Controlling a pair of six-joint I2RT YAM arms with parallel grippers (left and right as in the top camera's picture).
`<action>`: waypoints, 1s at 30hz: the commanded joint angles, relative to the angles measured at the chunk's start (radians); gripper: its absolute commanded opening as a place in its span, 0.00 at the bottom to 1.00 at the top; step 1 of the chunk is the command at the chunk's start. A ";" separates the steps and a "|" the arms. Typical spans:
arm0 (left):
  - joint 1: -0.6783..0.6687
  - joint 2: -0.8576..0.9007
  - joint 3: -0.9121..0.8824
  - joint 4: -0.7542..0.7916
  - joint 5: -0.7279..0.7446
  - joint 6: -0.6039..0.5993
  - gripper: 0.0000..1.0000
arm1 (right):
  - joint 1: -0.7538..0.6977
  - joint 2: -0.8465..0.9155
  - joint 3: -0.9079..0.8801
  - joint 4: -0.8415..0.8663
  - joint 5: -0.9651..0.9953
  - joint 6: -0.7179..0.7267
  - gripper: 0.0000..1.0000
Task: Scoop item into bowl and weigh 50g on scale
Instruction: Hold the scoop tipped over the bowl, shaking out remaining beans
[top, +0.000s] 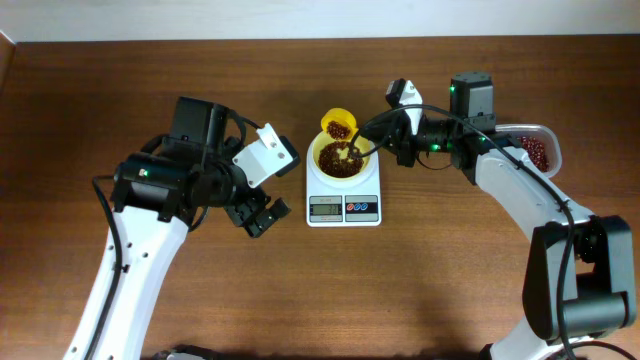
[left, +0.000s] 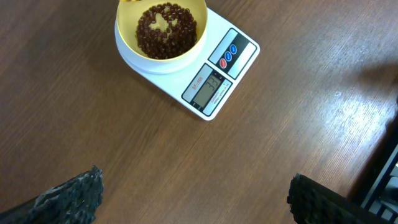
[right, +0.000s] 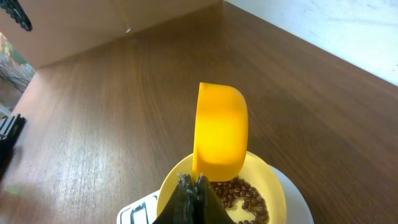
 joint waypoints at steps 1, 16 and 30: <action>-0.001 -0.003 0.000 -0.002 0.000 0.008 0.99 | 0.002 0.005 0.003 0.020 -0.061 -0.006 0.04; -0.001 -0.003 0.000 -0.002 0.000 0.008 0.99 | -0.031 0.006 0.002 -0.011 0.000 -0.011 0.04; -0.001 -0.003 0.000 -0.004 0.000 0.008 0.98 | -0.031 0.012 -0.005 -0.037 0.032 -0.011 0.04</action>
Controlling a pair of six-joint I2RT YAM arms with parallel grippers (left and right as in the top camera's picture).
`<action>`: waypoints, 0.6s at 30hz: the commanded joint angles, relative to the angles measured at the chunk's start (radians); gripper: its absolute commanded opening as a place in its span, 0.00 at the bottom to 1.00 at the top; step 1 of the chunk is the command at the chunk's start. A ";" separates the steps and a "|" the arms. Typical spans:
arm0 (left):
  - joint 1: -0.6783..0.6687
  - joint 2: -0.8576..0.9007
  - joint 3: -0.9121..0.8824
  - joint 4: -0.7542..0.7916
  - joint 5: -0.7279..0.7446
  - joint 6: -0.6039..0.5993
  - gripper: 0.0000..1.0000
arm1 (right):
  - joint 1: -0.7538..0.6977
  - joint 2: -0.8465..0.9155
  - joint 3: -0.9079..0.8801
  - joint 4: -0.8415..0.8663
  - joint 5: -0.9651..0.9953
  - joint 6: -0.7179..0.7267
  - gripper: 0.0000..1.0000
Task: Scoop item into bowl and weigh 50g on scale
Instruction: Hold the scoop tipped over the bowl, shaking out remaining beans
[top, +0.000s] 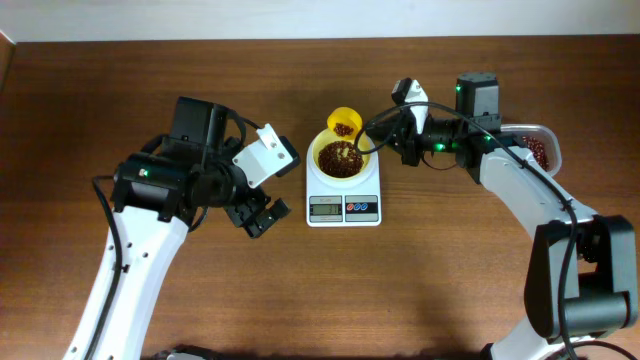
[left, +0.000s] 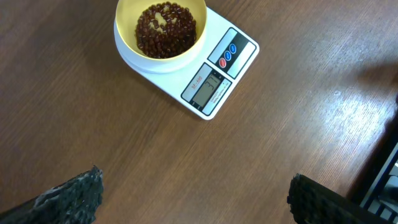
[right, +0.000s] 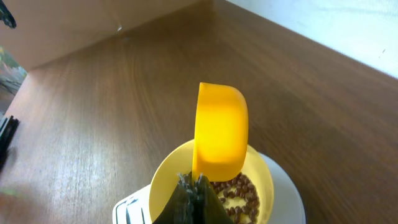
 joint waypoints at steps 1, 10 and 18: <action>-0.001 -0.003 0.000 -0.001 0.000 0.008 0.99 | -0.003 0.005 -0.002 0.000 -0.045 -0.010 0.04; -0.001 -0.003 0.000 -0.001 0.000 0.008 0.99 | -0.016 0.008 -0.006 0.044 -0.156 -0.010 0.04; -0.001 -0.003 0.000 -0.001 0.000 0.008 0.99 | -0.027 0.013 -0.007 0.024 -0.180 -0.048 0.04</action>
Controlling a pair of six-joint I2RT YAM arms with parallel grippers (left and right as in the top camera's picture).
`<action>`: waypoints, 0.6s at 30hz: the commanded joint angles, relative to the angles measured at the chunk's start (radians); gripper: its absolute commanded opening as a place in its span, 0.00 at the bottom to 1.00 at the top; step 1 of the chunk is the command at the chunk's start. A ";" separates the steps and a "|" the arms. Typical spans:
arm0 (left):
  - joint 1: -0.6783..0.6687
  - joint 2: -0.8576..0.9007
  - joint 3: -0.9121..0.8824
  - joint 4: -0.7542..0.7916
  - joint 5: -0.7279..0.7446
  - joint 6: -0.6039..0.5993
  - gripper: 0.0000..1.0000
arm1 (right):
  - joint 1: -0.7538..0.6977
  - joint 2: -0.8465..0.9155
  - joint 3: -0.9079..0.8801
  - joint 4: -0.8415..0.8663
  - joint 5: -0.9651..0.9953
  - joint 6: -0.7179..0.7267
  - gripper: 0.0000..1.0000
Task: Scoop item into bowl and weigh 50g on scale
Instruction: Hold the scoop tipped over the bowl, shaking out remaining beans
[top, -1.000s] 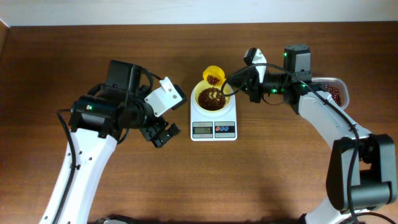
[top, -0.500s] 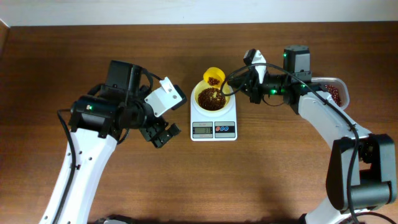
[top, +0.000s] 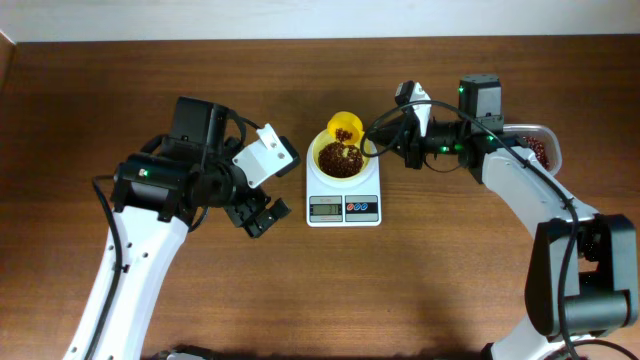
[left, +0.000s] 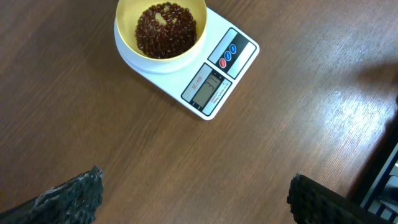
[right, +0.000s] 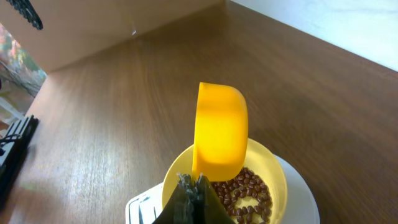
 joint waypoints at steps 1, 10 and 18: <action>-0.001 -0.003 0.000 -0.001 0.000 0.008 0.99 | -0.013 0.010 -0.002 0.020 -0.056 -0.027 0.04; -0.001 -0.003 0.000 -0.001 0.000 0.008 0.99 | -0.020 0.015 -0.002 0.060 -0.025 -0.027 0.04; -0.001 -0.003 0.000 -0.001 0.000 0.008 0.99 | -0.021 0.015 -0.002 0.083 -0.123 -0.226 0.04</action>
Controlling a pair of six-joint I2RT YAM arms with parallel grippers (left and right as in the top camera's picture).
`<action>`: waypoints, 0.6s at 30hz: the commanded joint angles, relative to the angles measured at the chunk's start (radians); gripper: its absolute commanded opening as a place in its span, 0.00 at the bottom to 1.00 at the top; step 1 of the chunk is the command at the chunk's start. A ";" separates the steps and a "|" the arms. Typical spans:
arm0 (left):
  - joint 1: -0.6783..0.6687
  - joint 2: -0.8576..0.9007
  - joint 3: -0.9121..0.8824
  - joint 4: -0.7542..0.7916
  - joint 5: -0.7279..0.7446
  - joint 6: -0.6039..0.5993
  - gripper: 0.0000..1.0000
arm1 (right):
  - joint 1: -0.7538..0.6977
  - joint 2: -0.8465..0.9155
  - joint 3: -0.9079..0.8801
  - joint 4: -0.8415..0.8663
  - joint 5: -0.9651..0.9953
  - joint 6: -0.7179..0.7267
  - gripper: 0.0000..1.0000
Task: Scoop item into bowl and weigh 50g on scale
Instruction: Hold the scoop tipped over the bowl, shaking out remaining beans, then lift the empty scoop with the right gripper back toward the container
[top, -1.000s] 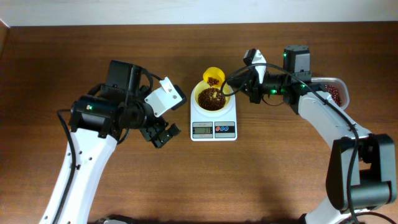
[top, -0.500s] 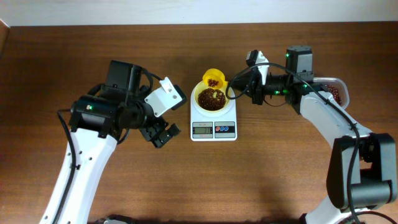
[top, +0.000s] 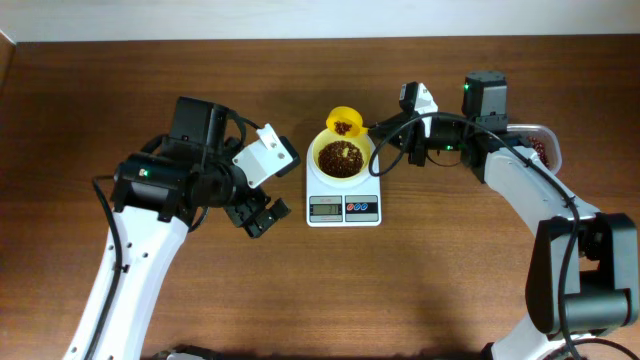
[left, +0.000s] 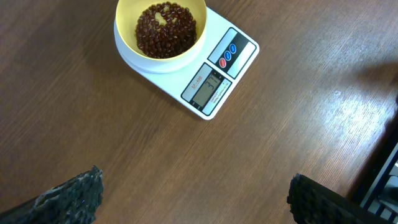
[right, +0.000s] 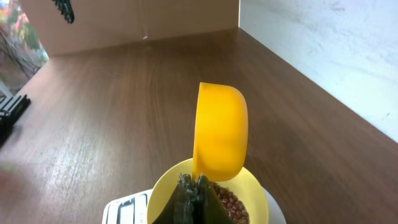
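Observation:
A yellow bowl (top: 341, 157) of dark red beans sits on the white scale (top: 344, 196); the same bowl (left: 161, 28) and scale (left: 211, 79) show in the left wrist view. My right gripper (right: 193, 186) is shut on the handle of a yellow scoop (right: 220, 130). That scoop (top: 341, 123) hangs behind the bowl's far rim with a few beans in it. My left gripper (left: 193, 196) stands open over bare wood, left of the scale.
A clear tub of red beans (top: 538, 149) stands at the far right behind my right arm. A pale wall (right: 323, 43) runs along the table's far edge.
My right gripper has drawn back a little to the right and farther from the bowl with the scoop. The left arm has not moved.
The scoop was low over the bowl's beans at first. At each later moment it stood a bit farther back and higher, with beans still in it. Now it hangs behind the far rim. My left gripper stayed open in place throughout.

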 joint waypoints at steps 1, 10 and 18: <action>-0.001 -0.003 0.000 -0.001 0.000 0.008 0.99 | -0.006 0.010 -0.001 -0.001 -0.037 -0.093 0.04; -0.001 -0.003 0.000 -0.001 0.000 0.008 0.99 | -0.006 0.010 -0.001 0.009 -0.076 -0.154 0.04; -0.001 -0.003 0.000 -0.001 0.000 0.008 0.99 | -0.006 0.010 -0.001 0.082 -0.076 -0.153 0.04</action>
